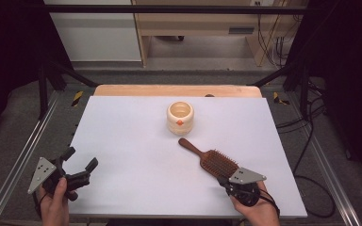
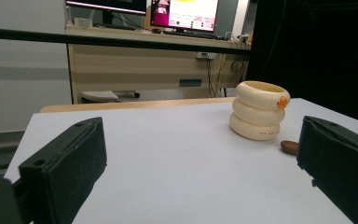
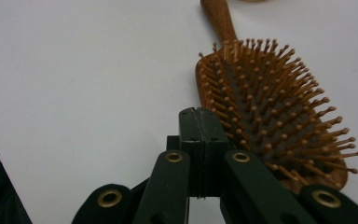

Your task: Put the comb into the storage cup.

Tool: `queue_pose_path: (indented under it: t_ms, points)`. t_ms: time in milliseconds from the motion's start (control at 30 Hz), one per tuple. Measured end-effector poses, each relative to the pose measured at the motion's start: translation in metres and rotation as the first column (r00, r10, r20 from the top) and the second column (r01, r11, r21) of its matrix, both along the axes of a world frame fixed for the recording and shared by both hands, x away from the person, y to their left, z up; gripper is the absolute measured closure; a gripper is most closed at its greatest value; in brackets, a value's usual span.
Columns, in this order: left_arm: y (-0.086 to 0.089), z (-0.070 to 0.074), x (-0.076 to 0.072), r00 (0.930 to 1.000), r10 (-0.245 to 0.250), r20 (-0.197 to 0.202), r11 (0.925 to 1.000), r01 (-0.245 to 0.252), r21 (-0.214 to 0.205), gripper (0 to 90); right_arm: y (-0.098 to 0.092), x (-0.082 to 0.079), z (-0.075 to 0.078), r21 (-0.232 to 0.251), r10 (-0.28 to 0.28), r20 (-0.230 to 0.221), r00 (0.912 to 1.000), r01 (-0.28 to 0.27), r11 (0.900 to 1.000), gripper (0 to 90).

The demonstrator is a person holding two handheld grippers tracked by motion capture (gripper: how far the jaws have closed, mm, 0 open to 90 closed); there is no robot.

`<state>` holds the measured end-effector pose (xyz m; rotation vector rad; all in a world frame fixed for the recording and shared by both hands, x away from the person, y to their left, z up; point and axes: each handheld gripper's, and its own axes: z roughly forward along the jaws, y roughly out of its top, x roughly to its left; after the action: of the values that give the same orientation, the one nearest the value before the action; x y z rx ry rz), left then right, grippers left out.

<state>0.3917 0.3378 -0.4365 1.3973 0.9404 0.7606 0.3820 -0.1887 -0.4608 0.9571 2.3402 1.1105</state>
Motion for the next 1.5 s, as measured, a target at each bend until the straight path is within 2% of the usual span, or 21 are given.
queue_pose_path:
  t_ms: [200,400,600,1000,1500]
  points:
    - [0.0,0.0,0.0,1.0,-0.002,-0.002,1.0,0.002,0.002,1.7,0.001,0.001,-0.005,-0.037,0.002,-0.028,0.9996,-0.003,0.9993,90.0]
    - [0.0,0.0,0.001,1.0,-0.004,-0.003,1.0,0.004,0.005,1.7,-0.003,0.003,-0.008,-0.072,-0.027,-0.046,0.9986,0.024,0.9972,90.0]
    - [-0.001,0.0,0.001,1.0,-0.006,-0.002,1.0,0.006,0.006,1.8,-0.006,0.004,-0.009,-0.07,-0.039,-0.048,0.9981,0.036,0.9969,90.0]
    - [-0.002,0.0,0.001,0.9999,-0.01,-0.003,0.9999,0.01,0.007,1.8,-0.017,0.006,-0.007,-0.055,-0.101,-0.038,0.9942,0.098,0.9936,90.0]
    - [-0.002,0.0,0.002,0.9999,-0.012,-0.005,0.9998,0.012,0.012,1.8,-0.024,0.011,-0.007,-0.045,-0.141,-0.027,0.9897,0.139,0.9892,90.0]
